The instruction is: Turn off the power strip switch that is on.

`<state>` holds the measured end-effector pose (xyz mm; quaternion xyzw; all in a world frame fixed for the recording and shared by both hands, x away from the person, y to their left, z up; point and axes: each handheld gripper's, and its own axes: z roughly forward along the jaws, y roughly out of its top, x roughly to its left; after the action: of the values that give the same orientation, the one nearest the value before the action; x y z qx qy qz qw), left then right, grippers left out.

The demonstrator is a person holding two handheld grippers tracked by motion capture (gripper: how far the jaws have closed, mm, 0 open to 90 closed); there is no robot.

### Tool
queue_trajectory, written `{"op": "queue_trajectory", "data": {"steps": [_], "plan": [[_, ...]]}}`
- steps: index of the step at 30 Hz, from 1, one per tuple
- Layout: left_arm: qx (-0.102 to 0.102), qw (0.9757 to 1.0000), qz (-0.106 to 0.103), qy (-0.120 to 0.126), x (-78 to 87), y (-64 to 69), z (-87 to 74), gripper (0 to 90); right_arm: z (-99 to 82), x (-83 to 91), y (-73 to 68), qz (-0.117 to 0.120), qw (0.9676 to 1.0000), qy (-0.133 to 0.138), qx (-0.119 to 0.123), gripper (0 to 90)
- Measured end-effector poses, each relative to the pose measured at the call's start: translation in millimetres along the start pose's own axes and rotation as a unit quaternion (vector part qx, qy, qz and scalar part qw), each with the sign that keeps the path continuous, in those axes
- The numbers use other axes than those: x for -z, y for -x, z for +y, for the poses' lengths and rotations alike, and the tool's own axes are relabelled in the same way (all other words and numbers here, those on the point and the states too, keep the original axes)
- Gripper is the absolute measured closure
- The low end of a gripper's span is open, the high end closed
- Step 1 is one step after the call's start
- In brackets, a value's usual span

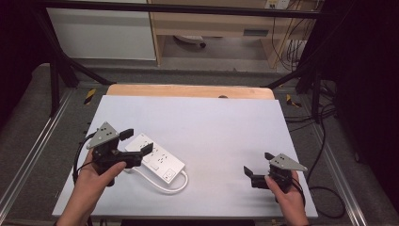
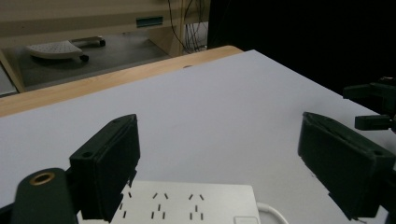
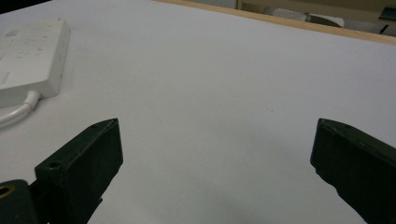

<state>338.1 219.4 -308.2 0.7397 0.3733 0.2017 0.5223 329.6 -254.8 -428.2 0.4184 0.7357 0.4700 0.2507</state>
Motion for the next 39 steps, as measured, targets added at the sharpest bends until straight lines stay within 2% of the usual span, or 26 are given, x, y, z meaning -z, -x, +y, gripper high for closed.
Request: {"op": "queue_trajectory", "data": {"steps": [3, 6, 13, 16, 21, 22, 23, 26, 27, 33, 34, 35, 36, 38, 39], "plan": [[-0.007, 0.9999, -0.006, -0.004, -0.8, 1.3, 7.5, 14.1, -0.2, -0.7, 0.1, 0.001, 1.0000, -0.003, 0.003, 2.9], [-0.008, 0.9999, -0.009, -0.003, -0.8, 2.6, 10.2, 19.3, -0.7, -2.6, -0.1, 0.001, 0.9999, -0.009, 0.008, 2.9], [-0.015, 0.9998, 0.001, -0.013, -1.8, 2.0, 7.8, 29.6, -0.8, -7.2, -0.5, 0.003, 0.9997, -0.017, 0.017, 2.9], [-0.010, 0.9999, -0.001, -0.009, -1.9, 1.5, 6.9, 33.1, -1.4, -8.4, 0.7, 0.003, 0.9997, -0.019, 0.015, 2.9], [-0.014, 0.9998, 0.005, -0.009, -1.2, 0.8, 6.3, 39.7, -1.9, -9.2, 4.0, 0.000, 0.9997, -0.021, 0.009, 2.9], [-0.011, 0.9999, 0.003, -0.007, -0.7, 0.2, 6.1, 41.6, -1.9, -9.0, 4.1, 0.000, 0.9998, -0.020, 0.009, 3.0], [-0.012, 0.9999, 0.000, -0.008, -0.2, -0.7, 5.7, 48.7, -1.8, -8.7, 3.7, 0.000, 0.9997, -0.020, 0.011, 3.0], [-0.014, 0.9999, -0.001, -0.010, 1.3, -2.5, 4.1, 51.9, -1.8, -8.8, 2.9, 0.000, 0.9997, -0.020, 0.011, 3.0], [-0.015, 0.9998, 0.000, -0.009, 1.7, -3.2, 3.5, 56.0, -1.7, -9.2, 2.7, 0.002, 0.9997, -0.022, 0.012, 3.0], [-0.006, 1.0000, 0.003, -0.006, 1.2, -10.0, -1.5, 64.6, -1.6, -9.2, 2.1, 0.003, 0.9996, -0.022, 0.015, 3.0], [-0.006, 1.0000, 0.001, -0.003, 1.2, -11.6, -2.8, 66.5, -1.6, -9.2, 2.2, 0.003, 0.9996, -0.022, 0.015, 3.0], [-0.003, 1.0000, -0.005, 0.002, 1.3, -12.8, -4.3, 75.4, -1.7, -9.2, 2.5, 0.003, 0.9996, -0.023, 0.015, 3.0], [-0.002, 0.9999, -0.008, 0.009, 1.8, -13.9, -5.7, 75.4, -1.7, -9.2, 2.5, 0.003, 0.9996, -0.023, 0.015, 3.0], [0.002, 0.9998, -0.009, 0.017, 1.8, -16.1, -8.3, 83.5, -1.6, -9.4, 2.2, 0.005, 0.9996, -0.024, 0.016, 3.0], [0.004, 0.9998, -0.009, 0.018, 1.7, -17.1, -9.5, 83.5, -1.6, -9.4, 2.2, 0.005, 0.9996, -0.024, 0.016, 3.0]]}}
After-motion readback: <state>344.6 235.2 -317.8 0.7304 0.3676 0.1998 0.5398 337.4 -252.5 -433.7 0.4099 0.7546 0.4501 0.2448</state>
